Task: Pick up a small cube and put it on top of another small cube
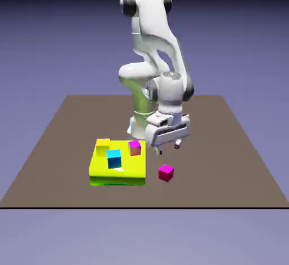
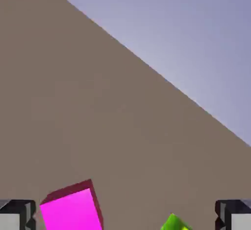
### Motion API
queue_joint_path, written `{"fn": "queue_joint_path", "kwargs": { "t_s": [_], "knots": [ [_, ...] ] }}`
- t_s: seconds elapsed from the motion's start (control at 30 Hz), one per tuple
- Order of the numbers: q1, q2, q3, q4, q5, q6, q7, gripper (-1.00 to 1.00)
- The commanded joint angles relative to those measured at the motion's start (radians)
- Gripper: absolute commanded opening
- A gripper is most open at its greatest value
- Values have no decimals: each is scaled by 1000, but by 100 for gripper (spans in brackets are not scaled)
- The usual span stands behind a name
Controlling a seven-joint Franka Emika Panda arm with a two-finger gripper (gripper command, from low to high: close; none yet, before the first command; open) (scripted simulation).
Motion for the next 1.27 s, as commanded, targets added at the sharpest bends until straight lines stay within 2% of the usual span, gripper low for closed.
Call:
{"fn": "queue_joint_path", "kwargs": {
  "t_s": [0.0,0.13,0.33,0.37,0.6,0.9,0.93,1.1,1.13,1.23],
  "knots": [
    [30,36,-11,10,-11,-24,-22,0],
    [96,130,-40,36,-39,-87,-80,0],
    [72,337,-31,44,-34,113,-77,0],
    [72,337,-31,44,-34,113,-77,-100],
    [89,120,-48,39,-42,-99,-88,-100],
    [-137,-191,-306,151,-163,-470,-334,-100],
    [-137,-191,-306,151,-163,-470,-335,-100],
    [-159,-46,-325,80,-144,-256,-352,-100],
    [-159,-45,-325,79,-144,-256,-352,100],
    [-150,-104,-317,109,-152,-343,-345,100]
  ]
}}
